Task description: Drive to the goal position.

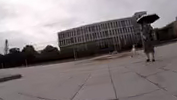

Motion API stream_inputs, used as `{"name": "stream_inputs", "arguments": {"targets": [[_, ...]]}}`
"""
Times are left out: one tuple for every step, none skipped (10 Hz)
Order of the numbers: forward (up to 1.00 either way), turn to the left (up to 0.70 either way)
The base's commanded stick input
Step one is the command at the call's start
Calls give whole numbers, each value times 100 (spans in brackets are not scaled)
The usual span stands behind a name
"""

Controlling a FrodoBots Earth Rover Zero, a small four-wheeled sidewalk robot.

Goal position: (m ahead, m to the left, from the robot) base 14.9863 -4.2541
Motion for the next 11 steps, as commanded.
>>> {"name": "stream_inputs", "arguments": {"targets": [[70, 0], [70, 0], [70, 0], [70, 0], [70, 0], [70, 0], [70, 0], [70, 0], [70, 0], [70, 0], [70, 0]]}}
